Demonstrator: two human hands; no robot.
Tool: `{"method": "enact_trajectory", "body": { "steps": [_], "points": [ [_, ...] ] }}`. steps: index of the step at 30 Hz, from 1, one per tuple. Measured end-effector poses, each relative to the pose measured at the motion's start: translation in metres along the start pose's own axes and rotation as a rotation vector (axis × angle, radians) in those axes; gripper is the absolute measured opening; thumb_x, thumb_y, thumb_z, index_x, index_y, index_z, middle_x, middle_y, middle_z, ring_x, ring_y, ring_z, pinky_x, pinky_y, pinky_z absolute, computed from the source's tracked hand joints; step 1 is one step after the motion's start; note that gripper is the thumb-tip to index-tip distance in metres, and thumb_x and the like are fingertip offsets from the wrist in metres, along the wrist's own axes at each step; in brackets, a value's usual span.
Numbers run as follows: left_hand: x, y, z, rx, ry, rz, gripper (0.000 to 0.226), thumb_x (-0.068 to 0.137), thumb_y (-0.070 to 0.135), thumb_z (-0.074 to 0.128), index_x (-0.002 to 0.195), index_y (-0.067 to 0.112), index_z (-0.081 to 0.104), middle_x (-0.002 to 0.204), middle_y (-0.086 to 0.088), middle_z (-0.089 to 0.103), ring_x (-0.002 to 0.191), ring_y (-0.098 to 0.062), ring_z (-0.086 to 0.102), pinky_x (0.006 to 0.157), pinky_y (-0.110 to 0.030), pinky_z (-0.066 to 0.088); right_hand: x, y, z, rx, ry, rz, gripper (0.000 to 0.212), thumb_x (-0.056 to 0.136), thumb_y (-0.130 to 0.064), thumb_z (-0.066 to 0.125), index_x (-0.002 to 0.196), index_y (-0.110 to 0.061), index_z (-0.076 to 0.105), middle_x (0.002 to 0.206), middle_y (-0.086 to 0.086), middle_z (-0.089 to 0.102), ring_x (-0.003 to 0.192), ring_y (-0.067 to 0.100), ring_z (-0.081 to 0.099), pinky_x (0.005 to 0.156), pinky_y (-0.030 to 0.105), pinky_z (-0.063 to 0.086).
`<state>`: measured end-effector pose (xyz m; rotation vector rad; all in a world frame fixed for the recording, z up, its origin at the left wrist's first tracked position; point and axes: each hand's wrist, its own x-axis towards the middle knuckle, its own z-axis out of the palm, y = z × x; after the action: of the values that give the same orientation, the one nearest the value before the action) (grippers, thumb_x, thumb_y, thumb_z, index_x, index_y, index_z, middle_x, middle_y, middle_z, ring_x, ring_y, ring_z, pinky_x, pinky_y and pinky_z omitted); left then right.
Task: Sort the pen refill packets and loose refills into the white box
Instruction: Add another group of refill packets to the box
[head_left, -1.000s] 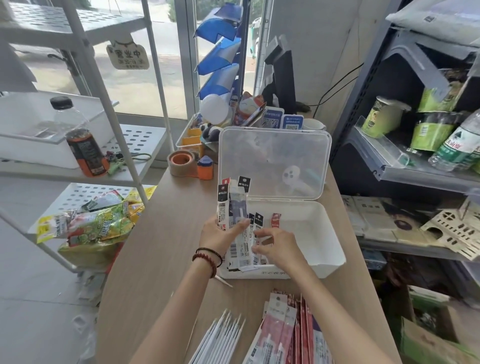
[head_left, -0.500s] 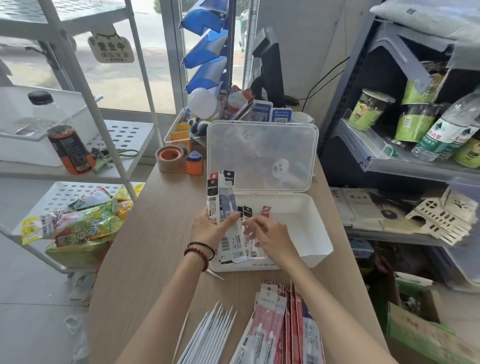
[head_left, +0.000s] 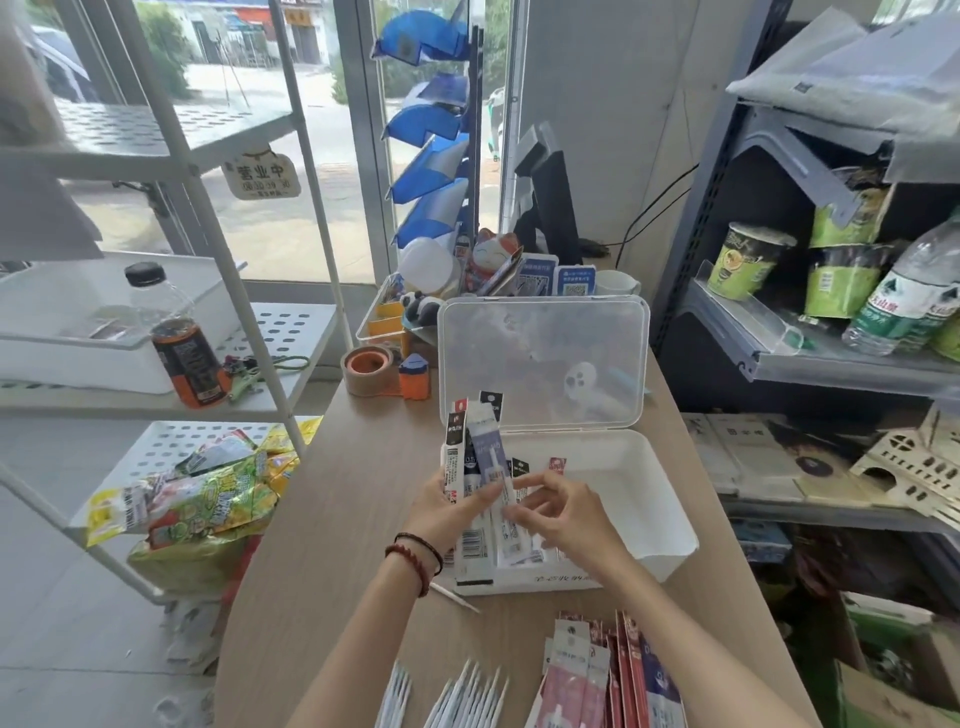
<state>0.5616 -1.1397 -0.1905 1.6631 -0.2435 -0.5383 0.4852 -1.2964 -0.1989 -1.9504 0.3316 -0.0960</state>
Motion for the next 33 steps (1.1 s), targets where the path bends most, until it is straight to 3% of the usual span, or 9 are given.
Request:
{"method": "enact_trajectory", "body": {
  "steps": [4,8,13,18,21,25,29,31,33],
  "points": [
    [0.000,0.000,-0.012,-0.099,0.008,-0.035,0.028,0.080,0.019,0.071,0.105,0.009,0.064,0.095,-0.008,0.073,0.083,-0.021,0.071,0.072,-0.035,0.058,0.001,-0.003,-0.004,0.051,0.014,0.022,0.035,0.078,-0.029,0.079,0.110,-0.028,0.064,0.088,-0.003,0.071,0.072,0.006,0.069,0.058,0.027,0.059],
    [-0.003,-0.001,-0.031,-0.204,0.044,-0.121,0.021,0.084,0.018,0.067,0.103,0.010,0.065,0.094,-0.009,0.074,0.083,-0.020,0.072,0.076,-0.044,0.058,0.006,-0.010,-0.001,0.020,0.047,0.086,0.042,0.082,-0.023,0.077,0.118,-0.025,0.056,0.091,-0.002,0.069,0.071,0.007,0.069,0.046,0.019,0.049],
    [-0.024,0.000,-0.050,-0.250,0.037,-0.168,0.016,0.087,0.025,0.063,0.095,0.011,0.065,0.095,-0.006,0.069,0.069,-0.014,0.070,0.057,-0.034,0.059,0.022,-0.019,0.030,-0.218,-0.069,0.177,0.044,0.082,-0.021,0.077,0.120,-0.018,0.055,0.093,0.000,0.072,0.071,0.009,0.068,0.051,0.023,0.052],
    [-0.049,-0.009,-0.066,-0.180,0.086,-0.126,0.011,0.093,0.026,0.053,0.093,0.015,0.055,0.089,0.000,0.064,0.049,-0.006,0.060,0.043,-0.024,0.050,0.034,-0.012,0.060,-0.473,-0.016,0.215,0.049,0.073,-0.024,0.084,0.112,-0.015,0.057,0.103,0.004,0.068,0.091,0.020,0.067,0.081,0.040,0.056],
    [-0.060,-0.015,-0.075,-0.179,0.087,-0.126,0.018,0.094,0.023,0.052,0.101,0.008,0.057,0.085,-0.003,0.062,0.052,-0.005,0.061,0.040,-0.022,0.048,0.033,-0.008,0.065,-0.454,0.011,0.186,0.052,0.070,-0.022,0.086,0.110,-0.015,0.055,0.098,0.003,0.069,0.089,0.020,0.067,0.082,0.041,0.056],
    [-0.055,-0.011,-0.077,-0.208,0.103,-0.138,0.014,0.092,0.020,0.055,0.100,0.008,0.056,0.081,-0.010,0.060,0.066,-0.011,0.062,0.044,-0.024,0.052,0.030,-0.014,0.064,-0.478,0.023,0.111,0.054,0.068,-0.020,0.087,0.110,-0.018,0.054,0.097,0.000,0.067,0.093,0.018,0.066,0.082,0.032,0.055],
    [-0.044,-0.002,-0.066,-0.259,0.153,-0.116,0.004,0.091,0.013,0.057,0.092,0.011,0.055,0.080,-0.011,0.058,0.070,-0.017,0.060,0.045,-0.025,0.055,0.026,-0.019,0.051,-0.374,-0.005,0.075,0.042,0.077,-0.019,0.081,0.112,-0.016,0.058,0.097,-0.004,0.064,0.081,0.005,0.060,0.058,0.006,0.042],
    [-0.040,0.002,-0.060,-0.253,0.156,-0.117,0.010,0.088,0.012,0.062,0.096,0.008,0.057,0.080,-0.011,0.062,0.069,-0.017,0.063,0.047,-0.026,0.056,0.023,-0.019,0.041,-0.232,-0.057,0.092,0.032,0.083,-0.019,0.076,0.111,-0.015,0.062,0.099,-0.002,0.067,0.078,0.001,0.061,0.050,0.005,0.042],
    [-0.036,0.005,-0.054,-0.241,0.134,-0.122,0.013,0.084,0.012,0.067,0.094,0.007,0.060,0.081,-0.011,0.066,0.068,-0.017,0.066,0.050,-0.028,0.057,0.019,-0.023,0.032,-0.082,-0.056,0.084,0.026,0.084,-0.029,0.074,0.107,-0.020,0.066,0.099,-0.003,0.071,0.080,0.004,0.067,0.052,0.011,0.047]
  ]
}}
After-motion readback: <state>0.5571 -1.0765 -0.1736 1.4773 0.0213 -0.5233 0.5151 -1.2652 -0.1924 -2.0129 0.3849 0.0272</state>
